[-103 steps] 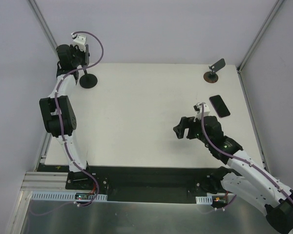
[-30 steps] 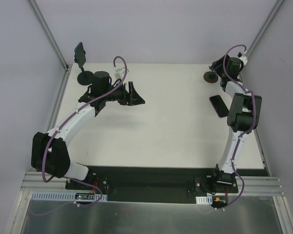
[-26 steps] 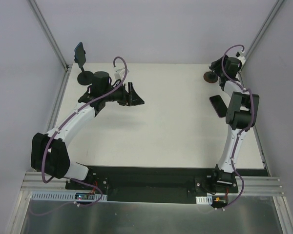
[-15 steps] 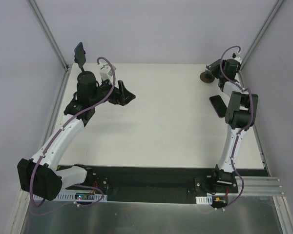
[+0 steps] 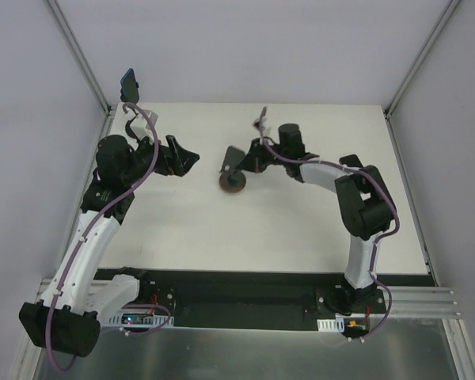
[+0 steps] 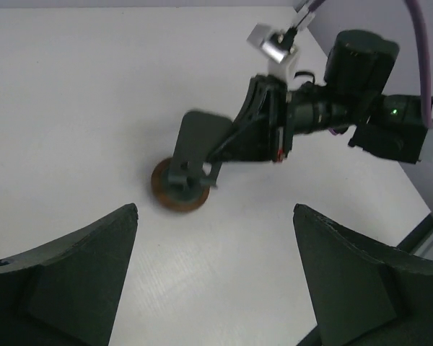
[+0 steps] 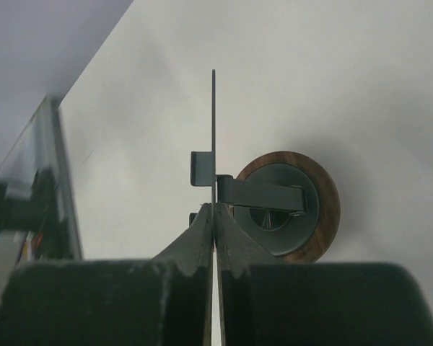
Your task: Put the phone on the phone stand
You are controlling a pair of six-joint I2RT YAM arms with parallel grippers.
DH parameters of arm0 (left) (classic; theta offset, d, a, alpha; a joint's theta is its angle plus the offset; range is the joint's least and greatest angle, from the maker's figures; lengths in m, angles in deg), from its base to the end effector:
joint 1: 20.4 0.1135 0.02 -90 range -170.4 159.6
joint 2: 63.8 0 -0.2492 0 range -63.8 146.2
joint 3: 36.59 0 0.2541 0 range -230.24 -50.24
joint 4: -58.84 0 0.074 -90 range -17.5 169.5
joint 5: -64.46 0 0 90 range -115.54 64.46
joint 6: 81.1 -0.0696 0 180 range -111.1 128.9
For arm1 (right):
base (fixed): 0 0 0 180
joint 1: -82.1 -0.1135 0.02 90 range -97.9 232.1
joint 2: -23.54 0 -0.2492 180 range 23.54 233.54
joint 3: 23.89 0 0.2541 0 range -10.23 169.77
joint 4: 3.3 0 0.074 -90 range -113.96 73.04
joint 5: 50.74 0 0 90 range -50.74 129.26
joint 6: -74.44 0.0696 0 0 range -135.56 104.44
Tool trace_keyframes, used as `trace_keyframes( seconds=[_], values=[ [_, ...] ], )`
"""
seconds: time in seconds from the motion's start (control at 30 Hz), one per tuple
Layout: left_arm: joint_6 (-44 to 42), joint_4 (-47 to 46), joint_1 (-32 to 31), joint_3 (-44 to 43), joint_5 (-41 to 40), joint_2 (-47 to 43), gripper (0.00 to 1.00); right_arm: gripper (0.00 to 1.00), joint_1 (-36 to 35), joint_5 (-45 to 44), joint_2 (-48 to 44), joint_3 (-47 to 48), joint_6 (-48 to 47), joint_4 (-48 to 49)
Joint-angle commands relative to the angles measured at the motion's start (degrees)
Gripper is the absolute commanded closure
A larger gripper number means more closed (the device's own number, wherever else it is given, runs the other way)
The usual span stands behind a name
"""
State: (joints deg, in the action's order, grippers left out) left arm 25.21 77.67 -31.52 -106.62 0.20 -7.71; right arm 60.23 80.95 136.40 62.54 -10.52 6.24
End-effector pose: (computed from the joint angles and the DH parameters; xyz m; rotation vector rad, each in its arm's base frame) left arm 0.2530 -0.0805 0.3699 0.2733 1.6778 -0.7314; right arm 0.4142 0.2161 0.1934 -0.7813 1.7401 0.9965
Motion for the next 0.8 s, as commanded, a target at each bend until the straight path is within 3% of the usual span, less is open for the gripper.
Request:
trace_keyframes(
  seconds=[0.0, 0.27, 0.37, 0.4, 0.47, 0.5, 0.53, 0.63, 0.77],
  values=[
    [7.32, 2.56, 2.59, 2.23, 8.80, -7.38, 0.12, 1.00, -9.48, 16.47, -5.63, -4.47, -13.11, -4.21],
    [7.24, 11.78, 2.68, 3.03, 12.58, -15.92, 0.11, 0.97, -16.54, 19.13, -5.54, -5.27, -19.44, -12.47],
    [7.68, 13.37, 2.68, 2.77, 13.89, -17.34, 0.10, 0.70, -17.59, 16.16, -5.98, -6.15, -19.63, -13.45],
    [7.76, 14.16, 2.76, 3.20, 14.51, -16.90, 0.10, 0.50, -17.86, 13.70, -6.42, -6.76, -19.19, -13.45],
    [6.98, 14.52, 2.68, 5.04, 16.96, -16.11, 0.11, 0.30, -18.12, 6.08, -9.21, -8.95, -17.61, -13.10],
    [6.45, 14.78, 2.59, 5.92, 17.50, -14.80, 0.11, 0.06, -18.04, 4.12, -10.37, -9.57, -16.65, -13.01],
    [6.27, 15.04, 2.59, 6.71, 18.29, -13.83, 0.11, 0.00, -17.95, 2.36, -11.42, -10.01, -15.60, -13.44],
    [4.08, 16.01, 0.84, 9.27, 20.84, -8.12, 0.14, 0.04, -17.86, -3.18, -17.04, -12.91, -12.34, -14.94],
    [-0.57, 18.47, -3.29, 7.61, 18.56, 1.35, 0.15, 0.04, -17.68, -10.73, -26.27, -18.80, -7.42, -14.85]
  ],
)
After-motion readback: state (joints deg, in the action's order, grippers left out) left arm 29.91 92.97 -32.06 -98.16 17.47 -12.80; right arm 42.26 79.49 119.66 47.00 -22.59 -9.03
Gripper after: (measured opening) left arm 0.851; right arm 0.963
